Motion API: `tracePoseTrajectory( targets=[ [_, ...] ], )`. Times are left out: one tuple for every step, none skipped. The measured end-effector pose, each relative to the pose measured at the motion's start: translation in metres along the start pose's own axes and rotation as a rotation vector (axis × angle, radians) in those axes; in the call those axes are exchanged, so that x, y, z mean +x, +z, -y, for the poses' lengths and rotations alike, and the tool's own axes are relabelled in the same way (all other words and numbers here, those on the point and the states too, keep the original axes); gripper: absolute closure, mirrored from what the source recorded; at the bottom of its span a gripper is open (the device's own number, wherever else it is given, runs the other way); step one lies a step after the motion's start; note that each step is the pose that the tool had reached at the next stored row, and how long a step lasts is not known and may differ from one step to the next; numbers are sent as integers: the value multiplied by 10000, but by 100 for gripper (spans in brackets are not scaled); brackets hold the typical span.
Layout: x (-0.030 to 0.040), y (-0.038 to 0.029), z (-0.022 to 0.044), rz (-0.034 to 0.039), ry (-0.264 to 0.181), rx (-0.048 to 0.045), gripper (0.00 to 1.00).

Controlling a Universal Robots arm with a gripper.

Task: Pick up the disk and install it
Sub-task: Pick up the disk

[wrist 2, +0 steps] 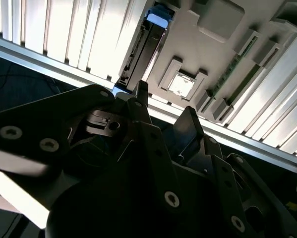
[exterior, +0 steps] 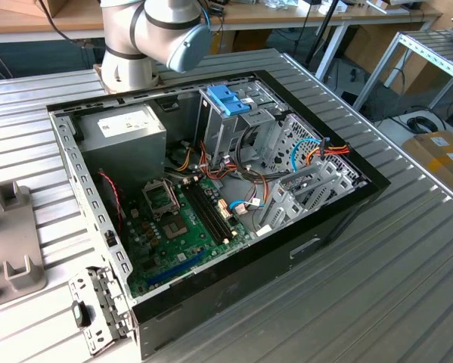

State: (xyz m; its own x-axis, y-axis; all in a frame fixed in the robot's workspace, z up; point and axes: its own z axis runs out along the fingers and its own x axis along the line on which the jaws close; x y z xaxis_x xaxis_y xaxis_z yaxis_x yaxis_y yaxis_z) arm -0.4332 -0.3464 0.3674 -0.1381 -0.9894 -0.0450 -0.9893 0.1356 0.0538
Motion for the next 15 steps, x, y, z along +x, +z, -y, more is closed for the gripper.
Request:
tracePoseTrajectory(
  targets=[
    [-11,3,-1,-9,-181,-8,52],
    [-19,5,-2,-19,-353,-16,52],
    [-26,7,-3,-24,-454,-20,52],
    [-37,11,-5,-26,-493,-22,52],
    [-40,15,-5,-26,-495,-22,52],
    [-40,18,-4,-25,-496,-21,52],
    [-41,20,-5,-25,-495,-22,52],
    [-42,21,-5,-25,-494,-24,52],
    [-42,23,-5,-26,-494,-25,52],
    [-42,25,-4,-26,-494,-25,52],
    [-42,27,-4,-25,-495,-24,52],
    [-42,30,-4,-25,-494,-23,52],
    [-43,32,-4,-24,-494,-23,52],
    [-43,34,-4,-25,-494,-24,52],
    [-43,36,-4,-24,-494,-23,52]
  ],
)
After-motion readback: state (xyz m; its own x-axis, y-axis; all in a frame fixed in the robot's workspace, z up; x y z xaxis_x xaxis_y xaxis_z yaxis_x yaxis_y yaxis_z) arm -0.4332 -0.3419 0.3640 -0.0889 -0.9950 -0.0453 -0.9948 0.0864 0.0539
